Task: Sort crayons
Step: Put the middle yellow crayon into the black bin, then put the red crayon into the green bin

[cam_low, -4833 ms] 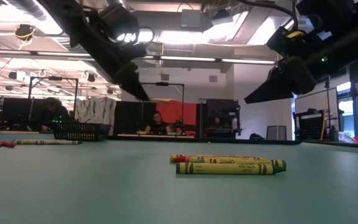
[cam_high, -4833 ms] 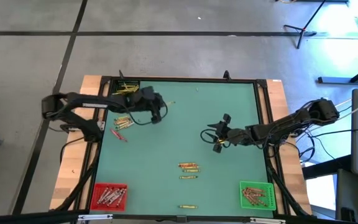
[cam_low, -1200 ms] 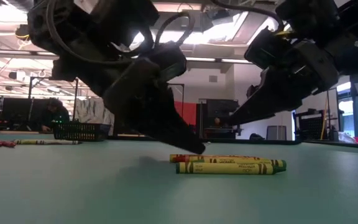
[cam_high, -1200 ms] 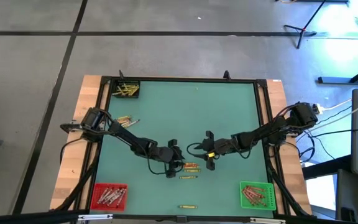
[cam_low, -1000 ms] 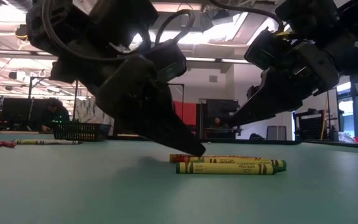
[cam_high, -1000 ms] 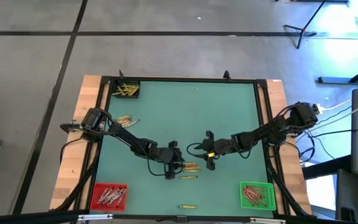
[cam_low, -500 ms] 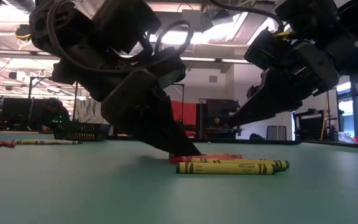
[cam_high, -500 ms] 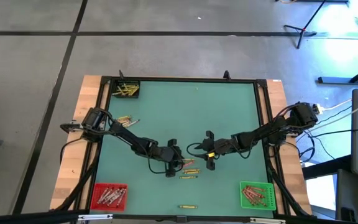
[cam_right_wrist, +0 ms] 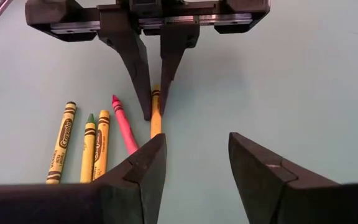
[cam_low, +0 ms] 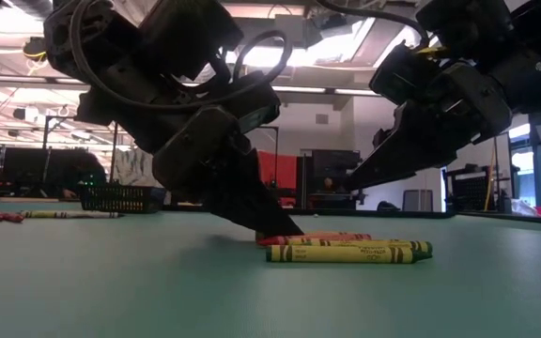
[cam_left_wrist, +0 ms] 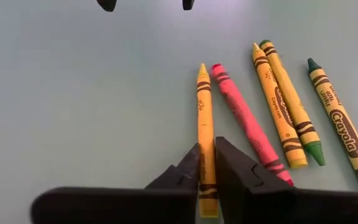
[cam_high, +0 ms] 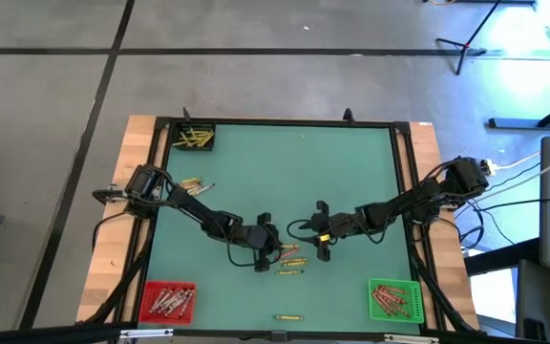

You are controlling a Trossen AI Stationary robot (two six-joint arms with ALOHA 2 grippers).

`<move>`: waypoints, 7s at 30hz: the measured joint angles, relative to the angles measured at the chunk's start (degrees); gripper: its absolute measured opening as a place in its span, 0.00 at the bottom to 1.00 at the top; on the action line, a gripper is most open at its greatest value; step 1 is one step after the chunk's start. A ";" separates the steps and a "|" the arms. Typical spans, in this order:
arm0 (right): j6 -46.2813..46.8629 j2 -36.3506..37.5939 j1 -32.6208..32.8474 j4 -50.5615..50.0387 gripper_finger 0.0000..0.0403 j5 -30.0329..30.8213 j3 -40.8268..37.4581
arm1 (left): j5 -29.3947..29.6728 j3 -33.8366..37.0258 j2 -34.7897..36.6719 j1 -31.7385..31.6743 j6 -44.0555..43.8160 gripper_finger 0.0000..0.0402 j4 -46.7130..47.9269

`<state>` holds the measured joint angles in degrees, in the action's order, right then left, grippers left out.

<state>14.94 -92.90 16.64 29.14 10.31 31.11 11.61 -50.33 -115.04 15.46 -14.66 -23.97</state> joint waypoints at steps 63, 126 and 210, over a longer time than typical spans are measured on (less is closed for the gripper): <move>0.25 0.02 -0.04 -0.20 0.42 0.66 -0.02 | 25.01 21.99 53.83 -55.44 14.37 0.17 38.38; -5.29 -15.06 3.79 16.77 0.42 -3.83 0.04 | 10.44 22.05 25.24 7.34 -5.79 0.28 -9.22; -11.58 -4.49 8.61 2.98 0.03 4.77 7.21 | 15.25 21.99 16.47 15.81 5.20 0.27 -27.92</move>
<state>3.36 -97.39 25.25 32.12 15.08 38.33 26.86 -28.34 -98.57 31.27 -9.46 -51.89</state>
